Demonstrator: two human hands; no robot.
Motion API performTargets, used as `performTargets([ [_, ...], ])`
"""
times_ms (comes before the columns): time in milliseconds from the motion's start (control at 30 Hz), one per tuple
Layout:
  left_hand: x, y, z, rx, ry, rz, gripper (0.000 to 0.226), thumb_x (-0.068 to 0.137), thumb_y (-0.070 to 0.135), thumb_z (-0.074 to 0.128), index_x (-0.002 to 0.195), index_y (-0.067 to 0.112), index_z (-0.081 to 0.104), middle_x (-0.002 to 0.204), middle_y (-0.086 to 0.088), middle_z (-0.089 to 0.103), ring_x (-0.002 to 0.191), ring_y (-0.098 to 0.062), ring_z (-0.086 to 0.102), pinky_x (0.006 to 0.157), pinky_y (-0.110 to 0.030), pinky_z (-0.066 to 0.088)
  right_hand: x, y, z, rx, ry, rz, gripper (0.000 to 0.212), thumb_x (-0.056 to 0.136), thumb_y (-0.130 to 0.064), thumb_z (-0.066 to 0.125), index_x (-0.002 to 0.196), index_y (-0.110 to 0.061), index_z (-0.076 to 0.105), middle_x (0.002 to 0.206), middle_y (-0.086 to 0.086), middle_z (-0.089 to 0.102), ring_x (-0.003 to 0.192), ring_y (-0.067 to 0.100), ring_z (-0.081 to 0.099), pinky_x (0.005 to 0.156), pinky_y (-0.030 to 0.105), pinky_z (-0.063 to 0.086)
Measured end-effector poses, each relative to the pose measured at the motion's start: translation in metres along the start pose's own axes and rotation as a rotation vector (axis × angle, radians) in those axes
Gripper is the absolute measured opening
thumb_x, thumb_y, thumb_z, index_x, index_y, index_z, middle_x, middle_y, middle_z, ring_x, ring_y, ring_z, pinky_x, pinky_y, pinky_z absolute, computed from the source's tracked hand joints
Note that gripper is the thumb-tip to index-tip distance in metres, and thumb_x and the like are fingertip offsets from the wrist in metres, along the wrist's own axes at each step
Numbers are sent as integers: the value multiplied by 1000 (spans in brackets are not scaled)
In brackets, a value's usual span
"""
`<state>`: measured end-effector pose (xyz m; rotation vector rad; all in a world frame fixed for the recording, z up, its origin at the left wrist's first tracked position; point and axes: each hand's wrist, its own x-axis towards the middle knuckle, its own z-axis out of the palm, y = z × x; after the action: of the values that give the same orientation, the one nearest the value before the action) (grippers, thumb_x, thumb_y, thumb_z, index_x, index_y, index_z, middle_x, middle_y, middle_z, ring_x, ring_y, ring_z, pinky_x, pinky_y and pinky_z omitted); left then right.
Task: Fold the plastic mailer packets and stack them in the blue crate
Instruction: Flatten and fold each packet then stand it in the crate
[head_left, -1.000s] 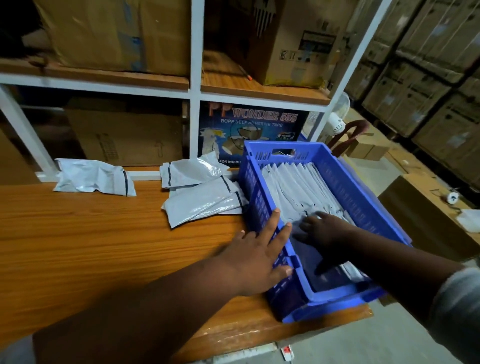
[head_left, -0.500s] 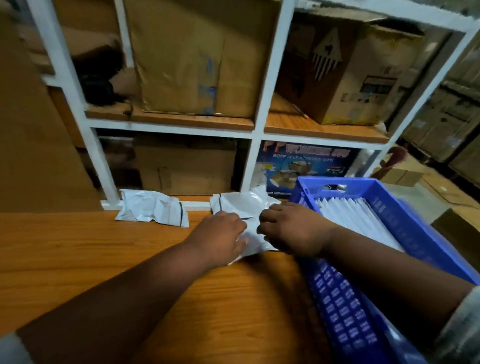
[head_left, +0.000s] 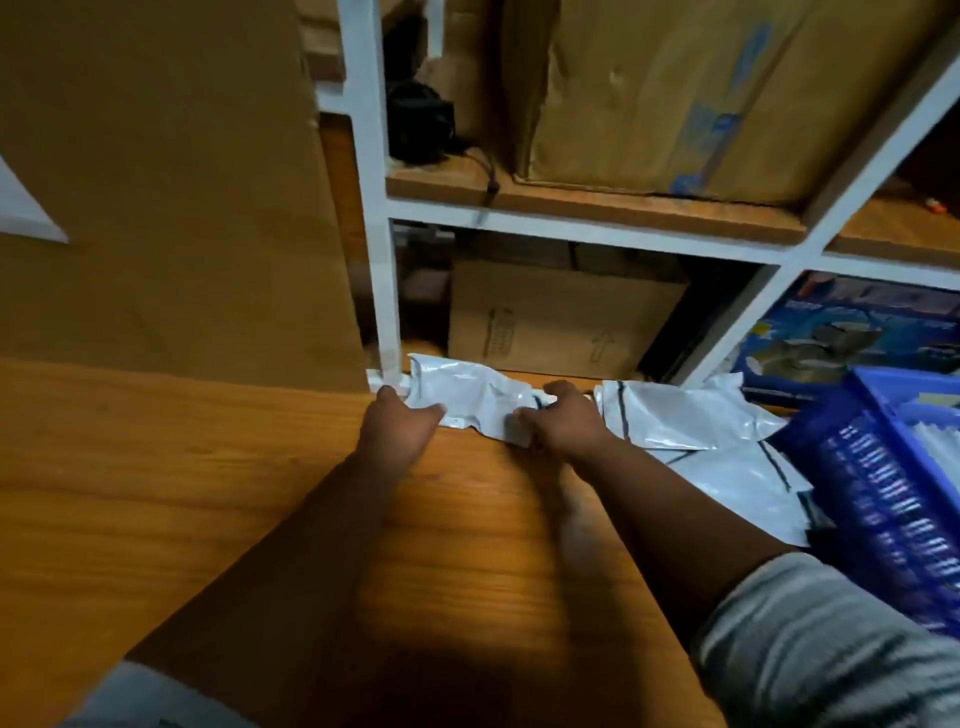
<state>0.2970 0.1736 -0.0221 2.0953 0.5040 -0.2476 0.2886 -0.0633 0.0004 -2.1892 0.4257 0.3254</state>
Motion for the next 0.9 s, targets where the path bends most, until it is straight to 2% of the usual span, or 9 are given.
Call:
performTargets([
  [100,37,-22,13,-197,5,-23,115,54,77,77,150,23,45,133,-6,68,110,-31,74,95,-52,62,5,-7,10,137,-56,130,66,89,-44,84,139,-14,51,108,14,73,75,23,71,56,31,57],
  [200,16,-5,-1,-243,-95,-31,71,81,57,86,135,21,58,110,-8,74,80,-21,75,69,-31,61,-3,-6,9,164,-126,129,50,89,-44,86,116,-6,67,94,10,72,74,23,66,60,31,52],
  [267,12,-5,-8,-251,-180,3,41,91,42,85,116,18,64,93,-11,78,66,-17,71,59,-30,59,-17,1,3,209,-175,87,39,87,-40,89,103,-11,67,88,9,69,73,20,65,61,30,54],
  [400,-3,-25,-29,-327,-341,184,28,90,19,87,115,25,75,103,-3,81,91,-22,78,88,-42,65,-63,42,-14,144,-104,-152,31,84,-30,92,98,-16,68,93,12,72,78,17,68,68,32,56],
  [500,-37,-47,-31,-120,-296,582,31,83,6,88,106,19,72,111,4,76,107,-9,71,90,-26,57,-106,88,-29,-75,99,-384,30,85,-22,92,92,-25,63,91,-3,67,80,12,64,67,26,50],
  [567,-65,-68,-23,17,-293,925,27,78,-3,81,100,10,70,118,-4,71,118,-9,65,98,-27,52,-139,115,-43,-193,128,-527,33,88,-16,88,95,-27,57,105,-9,64,93,11,65,76,25,51],
  [633,-93,-95,-12,166,-348,1126,33,74,-6,77,101,11,72,133,-8,69,137,-15,58,113,-29,44,-172,142,-54,-305,77,-618,29,93,-21,81,99,-30,55,126,-7,61,110,11,67,85,31,54],
  [767,-138,-146,13,402,-303,1307,20,93,1,65,106,12,77,148,-8,65,147,-30,52,120,-45,41,-223,219,-57,-510,68,-605,18,99,-30,74,116,-27,68,141,-6,59,119,16,65,90,33,57],
  [900,-176,-161,33,565,-237,1272,44,112,22,37,111,14,80,147,-7,65,144,-34,55,122,-46,35,-262,261,-48,-553,151,-659,13,102,-25,69,111,-17,74,138,-1,63,118,24,67,89,38,59],
])
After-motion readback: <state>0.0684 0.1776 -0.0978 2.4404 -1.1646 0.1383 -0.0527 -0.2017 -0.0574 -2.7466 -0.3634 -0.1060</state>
